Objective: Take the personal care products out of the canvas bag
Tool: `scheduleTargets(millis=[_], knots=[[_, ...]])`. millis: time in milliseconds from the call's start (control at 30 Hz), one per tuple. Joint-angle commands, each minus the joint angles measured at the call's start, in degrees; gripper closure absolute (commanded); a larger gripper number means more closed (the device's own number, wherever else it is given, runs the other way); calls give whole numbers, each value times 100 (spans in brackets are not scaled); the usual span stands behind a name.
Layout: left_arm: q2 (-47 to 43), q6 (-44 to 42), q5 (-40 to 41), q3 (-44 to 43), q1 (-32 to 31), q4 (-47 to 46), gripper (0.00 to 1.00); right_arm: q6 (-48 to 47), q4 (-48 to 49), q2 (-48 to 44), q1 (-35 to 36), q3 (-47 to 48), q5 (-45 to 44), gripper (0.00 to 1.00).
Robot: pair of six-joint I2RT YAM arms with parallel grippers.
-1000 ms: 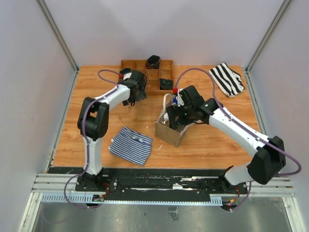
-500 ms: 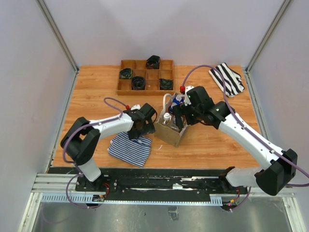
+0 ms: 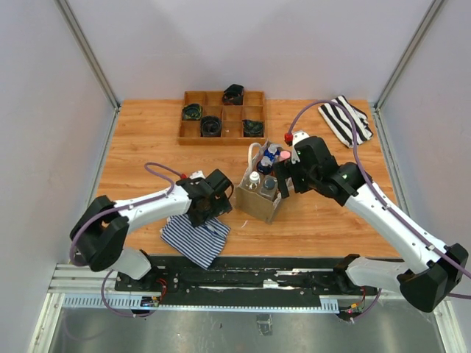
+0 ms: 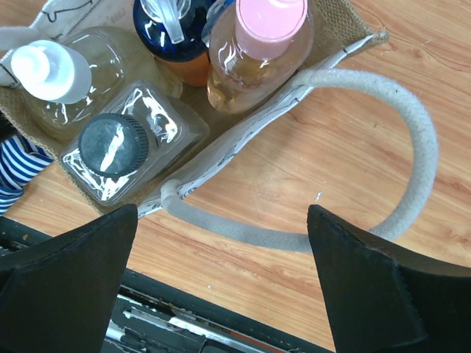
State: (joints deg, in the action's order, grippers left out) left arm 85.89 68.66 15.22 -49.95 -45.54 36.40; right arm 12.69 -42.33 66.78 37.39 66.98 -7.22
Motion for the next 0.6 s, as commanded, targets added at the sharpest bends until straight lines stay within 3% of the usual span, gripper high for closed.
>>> scheduleTargets(millis=[0,233,367,567], knots=[[-767,231,408,-211,-47,863,3,-95,-124,-113,19,-164,-208,1],[-1352,370,-115,346,-86,969,2,-106,-120,-109,12,-139,-226,2],[-1211,497,-518,1055,-98,466,2,-124,-119,-94,14,-62,-227,1],[-926,618,-509,1301,-140,173,1,-135,-201,-168,14,-35,-280,1]])
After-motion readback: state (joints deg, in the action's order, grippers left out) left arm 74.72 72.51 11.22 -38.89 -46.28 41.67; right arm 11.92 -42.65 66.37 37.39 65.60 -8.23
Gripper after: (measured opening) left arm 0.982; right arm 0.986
